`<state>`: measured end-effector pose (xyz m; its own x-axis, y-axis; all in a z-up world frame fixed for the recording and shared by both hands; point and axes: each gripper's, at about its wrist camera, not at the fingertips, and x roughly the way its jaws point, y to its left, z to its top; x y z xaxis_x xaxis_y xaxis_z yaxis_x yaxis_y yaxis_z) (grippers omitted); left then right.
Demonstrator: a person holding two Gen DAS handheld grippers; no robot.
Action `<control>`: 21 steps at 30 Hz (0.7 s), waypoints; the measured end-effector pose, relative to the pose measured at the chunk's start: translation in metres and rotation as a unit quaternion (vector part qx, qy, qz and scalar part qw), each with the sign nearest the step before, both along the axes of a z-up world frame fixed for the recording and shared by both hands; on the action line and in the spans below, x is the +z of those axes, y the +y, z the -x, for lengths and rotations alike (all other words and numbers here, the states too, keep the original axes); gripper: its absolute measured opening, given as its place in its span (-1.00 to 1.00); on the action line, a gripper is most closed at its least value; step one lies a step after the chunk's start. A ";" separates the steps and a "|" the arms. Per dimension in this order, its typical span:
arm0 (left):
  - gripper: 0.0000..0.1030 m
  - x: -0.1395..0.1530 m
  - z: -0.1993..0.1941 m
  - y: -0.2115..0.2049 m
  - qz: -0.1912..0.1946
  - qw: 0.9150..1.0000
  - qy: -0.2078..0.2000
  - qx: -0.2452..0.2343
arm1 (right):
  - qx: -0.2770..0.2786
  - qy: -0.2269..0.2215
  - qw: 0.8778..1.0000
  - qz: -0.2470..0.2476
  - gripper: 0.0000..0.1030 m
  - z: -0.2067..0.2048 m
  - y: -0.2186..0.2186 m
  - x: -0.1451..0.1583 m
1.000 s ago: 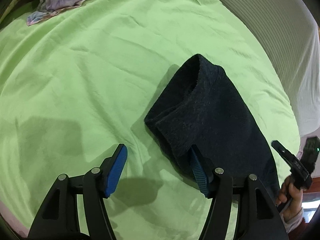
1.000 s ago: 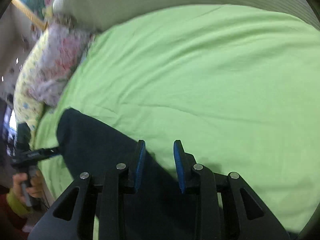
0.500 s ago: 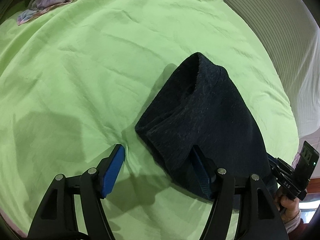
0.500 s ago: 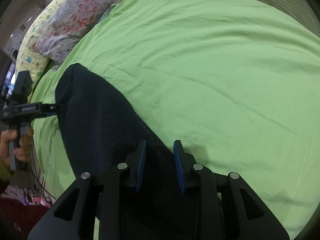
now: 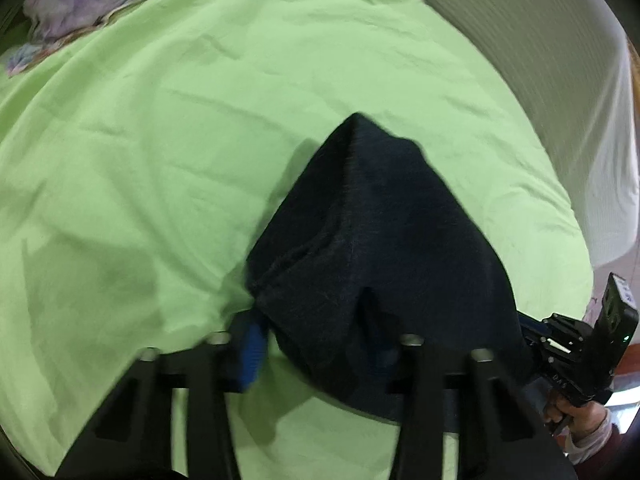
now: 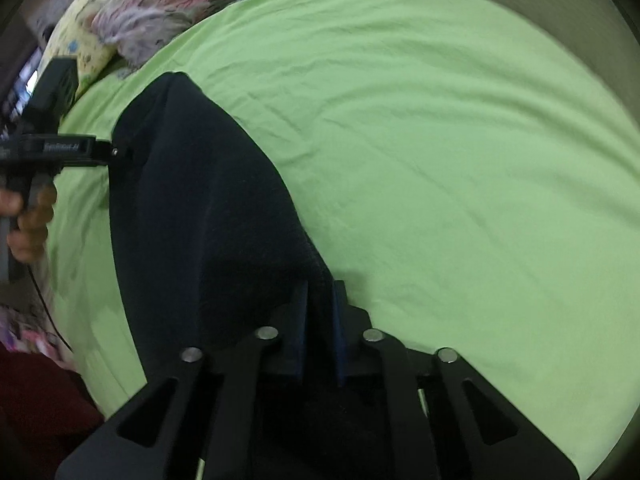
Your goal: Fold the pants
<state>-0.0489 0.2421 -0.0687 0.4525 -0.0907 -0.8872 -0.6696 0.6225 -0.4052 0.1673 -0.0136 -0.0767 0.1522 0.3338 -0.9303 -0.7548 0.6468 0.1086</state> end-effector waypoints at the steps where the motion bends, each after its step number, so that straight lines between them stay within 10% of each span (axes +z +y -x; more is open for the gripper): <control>1: -0.55 0.002 0.000 0.000 0.003 1.000 -0.008 -0.004 | -0.007 -0.004 1.000 -0.007 -0.83 -0.002 -0.003 0.007; 8: -0.66 0.045 0.017 0.000 -0.003 0.996 -0.080 -0.032 | -0.091 -0.066 0.991 -0.072 -0.95 -0.018 -0.026 0.064; 17: -0.66 0.031 -0.001 0.009 -0.043 0.995 -0.055 -0.072 | -0.128 -0.056 0.990 -0.036 -0.94 -0.031 -0.007 0.017; 21: -0.35 0.011 -0.006 0.008 -0.058 0.994 -0.012 -0.089 | -0.163 -0.031 0.986 -0.031 -0.89 -0.029 -0.018 -0.001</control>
<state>-0.0433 0.2502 -0.0578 0.4590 -0.0700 -0.8857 -0.5354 0.7738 -0.3386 0.1962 -0.0317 -0.0774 0.3166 0.3142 -0.8950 -0.5147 0.8495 0.1161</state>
